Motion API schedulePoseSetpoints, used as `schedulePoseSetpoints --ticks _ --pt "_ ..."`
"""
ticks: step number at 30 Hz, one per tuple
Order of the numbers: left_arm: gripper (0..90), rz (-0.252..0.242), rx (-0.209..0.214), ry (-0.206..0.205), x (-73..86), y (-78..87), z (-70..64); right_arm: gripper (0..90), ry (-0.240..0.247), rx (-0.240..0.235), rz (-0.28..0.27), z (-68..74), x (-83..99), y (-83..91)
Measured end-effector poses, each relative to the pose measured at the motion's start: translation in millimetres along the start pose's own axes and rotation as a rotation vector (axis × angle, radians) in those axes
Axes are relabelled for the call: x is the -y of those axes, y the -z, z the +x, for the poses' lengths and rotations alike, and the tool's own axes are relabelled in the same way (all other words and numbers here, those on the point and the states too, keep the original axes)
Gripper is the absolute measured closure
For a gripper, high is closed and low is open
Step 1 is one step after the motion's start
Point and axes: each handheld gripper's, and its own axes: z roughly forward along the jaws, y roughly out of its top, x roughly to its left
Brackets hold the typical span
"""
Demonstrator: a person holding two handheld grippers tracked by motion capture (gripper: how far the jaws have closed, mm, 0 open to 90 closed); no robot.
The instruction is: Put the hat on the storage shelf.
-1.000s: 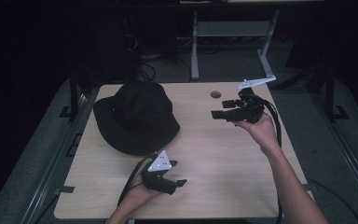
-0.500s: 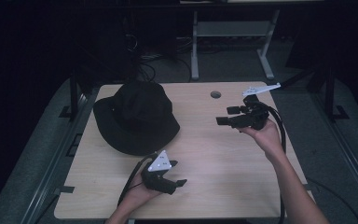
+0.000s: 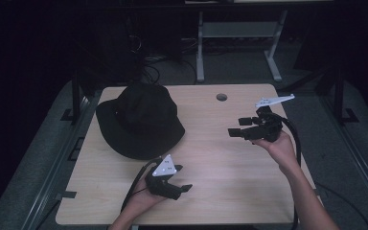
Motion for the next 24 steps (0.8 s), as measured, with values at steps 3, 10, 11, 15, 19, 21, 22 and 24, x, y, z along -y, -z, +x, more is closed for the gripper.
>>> schedulePoseSetpoints --ticks 3,10,11,15,19,21,22,24 --pt "25.3 0.001 0.001 -0.002 0.0 -0.2 -0.3 21.6 -0.002 0.003 0.003 -0.9 7.2 3.4" --pt "25.4 0.001 0.000 0.000 0.3 -0.3 -0.4 21.6 -0.032 -0.009 0.000 -5.4 26.5 8.5" --pt "25.3 0.001 0.000 0.002 0.4 -0.3 -0.4 21.6 -0.034 -0.006 0.004 -5.9 29.0 9.1" --pt "25.4 0.002 -0.001 0.003 0.6 0.0 -0.2 21.3 -0.047 -0.007 0.014 -8.1 37.5 10.6" --pt "25.3 0.002 -0.004 0.003 1.0 0.7 0.2 21.4 -0.055 -0.006 0.014 -10.0 46.7 11.9" --pt "25.3 0.000 -0.005 0.005 1.4 0.9 0.4 21.4 -0.057 -0.005 0.017 -11.5 51.5 12.5" --pt "25.3 0.000 -0.005 0.004 1.4 1.1 0.7 21.4 -0.063 -0.002 0.018 -12.1 54.2 13.1" --pt "25.3 0.000 -0.006 0.005 1.5 1.6 0.9 21.4 -0.069 -0.003 0.013 -12.8 58.0 14.2"
